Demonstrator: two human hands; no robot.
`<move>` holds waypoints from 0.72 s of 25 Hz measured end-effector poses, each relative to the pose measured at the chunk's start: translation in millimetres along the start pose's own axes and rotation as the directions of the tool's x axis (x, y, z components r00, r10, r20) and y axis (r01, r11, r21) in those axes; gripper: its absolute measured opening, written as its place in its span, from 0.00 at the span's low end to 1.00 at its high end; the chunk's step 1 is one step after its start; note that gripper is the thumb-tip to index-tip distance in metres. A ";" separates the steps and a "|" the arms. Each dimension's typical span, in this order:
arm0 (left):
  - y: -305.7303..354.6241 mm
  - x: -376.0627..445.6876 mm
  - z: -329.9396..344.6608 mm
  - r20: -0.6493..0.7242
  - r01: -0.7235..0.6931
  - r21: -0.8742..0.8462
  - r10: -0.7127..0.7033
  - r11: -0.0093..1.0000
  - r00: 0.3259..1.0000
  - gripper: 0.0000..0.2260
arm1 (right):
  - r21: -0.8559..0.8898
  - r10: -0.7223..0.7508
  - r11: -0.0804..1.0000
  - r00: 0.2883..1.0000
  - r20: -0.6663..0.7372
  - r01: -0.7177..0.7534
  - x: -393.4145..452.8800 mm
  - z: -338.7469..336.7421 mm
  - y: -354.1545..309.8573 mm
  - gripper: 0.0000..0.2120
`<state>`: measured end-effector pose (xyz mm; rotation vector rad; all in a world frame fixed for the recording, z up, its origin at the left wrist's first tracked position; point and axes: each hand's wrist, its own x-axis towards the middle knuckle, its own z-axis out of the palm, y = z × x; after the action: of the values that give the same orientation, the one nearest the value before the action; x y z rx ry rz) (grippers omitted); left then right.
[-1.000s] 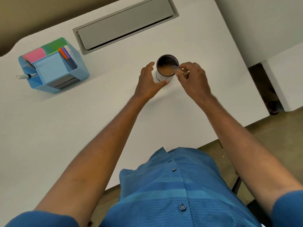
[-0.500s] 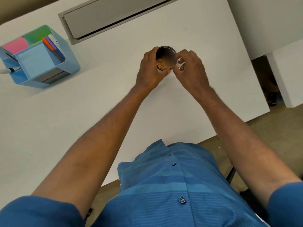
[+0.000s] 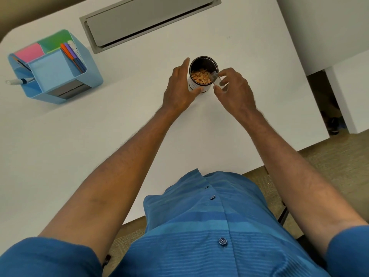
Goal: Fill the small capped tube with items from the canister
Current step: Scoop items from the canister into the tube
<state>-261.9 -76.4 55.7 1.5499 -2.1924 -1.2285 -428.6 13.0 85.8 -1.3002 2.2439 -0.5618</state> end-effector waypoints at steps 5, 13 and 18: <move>-53.0 -45.1 -16.7 -0.058 0.133 0.058 -0.129 0.989 0.990 0.27 | 0.294 0.189 0.935 0.980 0.061 -0.199 -29.1 13.5 9.6 0.13; -102.3 -100.3 -6.2 0.069 0.288 0.117 -0.297 0.951 0.952 0.21 | 0.307 0.137 0.931 0.967 0.213 -0.200 -87.0 46.8 -2.7 0.14; -104.0 -104.1 -2.0 0.020 0.217 0.117 -0.220 0.969 0.975 0.10 | 0.295 0.089 0.943 0.970 0.225 -0.155 -101.6 52.7 -16.4 0.13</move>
<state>-143.2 -0.4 13.6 1.8732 -2.1943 -1.2124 -342.5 89.0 73.5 -1.0029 1.9544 -0.6688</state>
